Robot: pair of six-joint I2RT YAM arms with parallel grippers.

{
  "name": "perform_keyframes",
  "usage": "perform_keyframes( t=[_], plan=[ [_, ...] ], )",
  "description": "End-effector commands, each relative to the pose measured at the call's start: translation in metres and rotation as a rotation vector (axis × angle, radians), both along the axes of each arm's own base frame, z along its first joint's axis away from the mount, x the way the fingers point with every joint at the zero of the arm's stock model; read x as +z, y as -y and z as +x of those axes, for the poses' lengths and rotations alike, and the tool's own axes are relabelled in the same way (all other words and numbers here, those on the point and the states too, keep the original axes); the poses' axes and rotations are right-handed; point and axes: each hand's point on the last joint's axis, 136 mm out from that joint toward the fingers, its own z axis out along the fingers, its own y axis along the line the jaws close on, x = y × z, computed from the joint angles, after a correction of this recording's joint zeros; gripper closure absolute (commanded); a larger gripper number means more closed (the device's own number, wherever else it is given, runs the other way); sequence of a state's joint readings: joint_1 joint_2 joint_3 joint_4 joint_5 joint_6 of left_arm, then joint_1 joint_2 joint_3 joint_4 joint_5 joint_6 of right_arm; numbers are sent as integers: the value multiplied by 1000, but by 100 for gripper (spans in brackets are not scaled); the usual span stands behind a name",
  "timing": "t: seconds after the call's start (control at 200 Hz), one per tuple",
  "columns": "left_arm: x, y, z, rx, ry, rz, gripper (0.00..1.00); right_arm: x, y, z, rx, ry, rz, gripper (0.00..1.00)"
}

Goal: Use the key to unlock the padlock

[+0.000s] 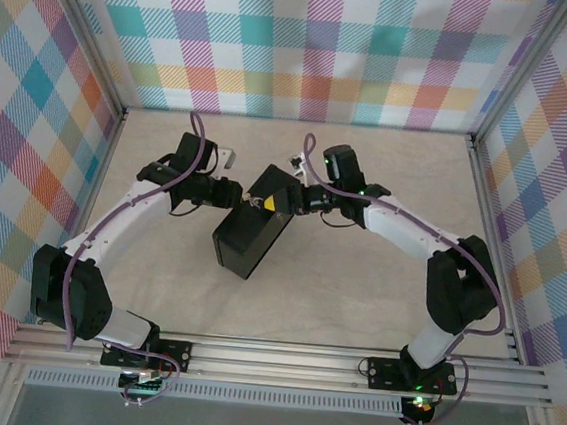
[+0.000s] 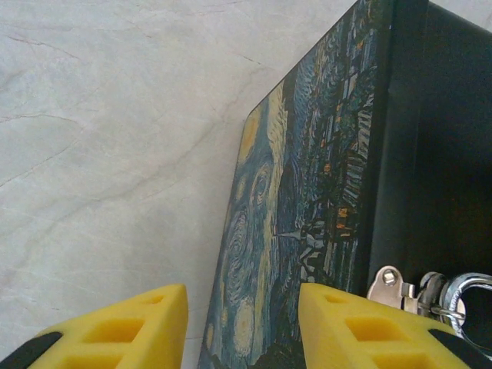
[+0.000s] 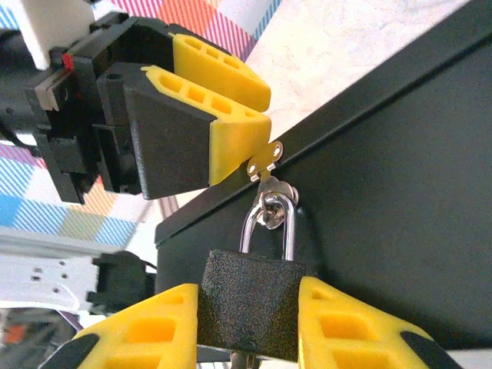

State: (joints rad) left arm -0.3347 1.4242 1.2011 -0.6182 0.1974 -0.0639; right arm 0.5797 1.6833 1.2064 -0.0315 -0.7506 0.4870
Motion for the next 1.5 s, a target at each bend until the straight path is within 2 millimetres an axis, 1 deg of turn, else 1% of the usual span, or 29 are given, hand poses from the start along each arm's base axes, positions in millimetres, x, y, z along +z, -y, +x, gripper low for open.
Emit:
perform_keyframes(
  t=[0.0, 0.115, 0.195, 0.275, 0.405, 0.49, 0.605, 0.735, 0.79, 0.92, 0.99, 1.125, 1.22, 1.305, 1.355, 1.43, 1.5],
  plan=[
    [-9, 18, -23, -50, -81, -26, 59, 2, 10, 29, -263, -191, 88, 87],
    [-9, 26, -28, -68, -95, -41, 60, 3, 17, 35, -403, -211, 123, 87],
    [-10, 33, -33, -90, -112, -60, 60, 3, 20, 37, -473, -205, 126, 88],
    [-12, 38, -38, -108, -135, -77, 62, 6, 17, 36, -515, -176, 122, 88],
    [-11, 52, -46, -162, -147, -120, 63, 10, 6, 35, -533, -107, 71, 87],
    [-11, 57, -48, -173, -152, -145, 64, 10, 1, 37, -537, -72, 27, 87],
    [-11, 62, -50, -188, -160, -162, 66, 8, -4, 38, -533, -68, -6, 87],
    [-12, 65, -49, -189, -161, -166, 68, 14, -10, 40, -528, -80, -14, 87],
    [-14, 64, -47, -181, -160, -163, 68, 14, -12, 41, -525, -76, -25, 87],
    [-16, 60, -43, -160, -153, -136, 68, 0, -12, 44, -529, -78, -64, 86],
    [-15, 59, -43, -157, -148, -132, 68, -6, -11, 46, -532, -66, -76, 85],
    [-10, 56, -43, -158, -134, -124, 68, -10, -17, 55, -518, -30, -50, 84],
    [-5, 53, -43, -151, -122, -126, 68, -3, -22, 65, -528, 25, 5, 84],
    [-2, 50, -44, -139, -122, -132, 68, 12, -26, 71, -537, 70, 77, 84],
    [1, 47, -43, -123, -117, -148, 68, 17, -26, 73, -544, 89, 96, 84],
    [14, 38, -36, -71, -93, -201, 68, 19, -25, 75, -554, 106, 102, 84],
    [32, 26, -25, -12, -59, -268, 66, 18, -23, 74, -555, 108, 96, 84]
  ],
)
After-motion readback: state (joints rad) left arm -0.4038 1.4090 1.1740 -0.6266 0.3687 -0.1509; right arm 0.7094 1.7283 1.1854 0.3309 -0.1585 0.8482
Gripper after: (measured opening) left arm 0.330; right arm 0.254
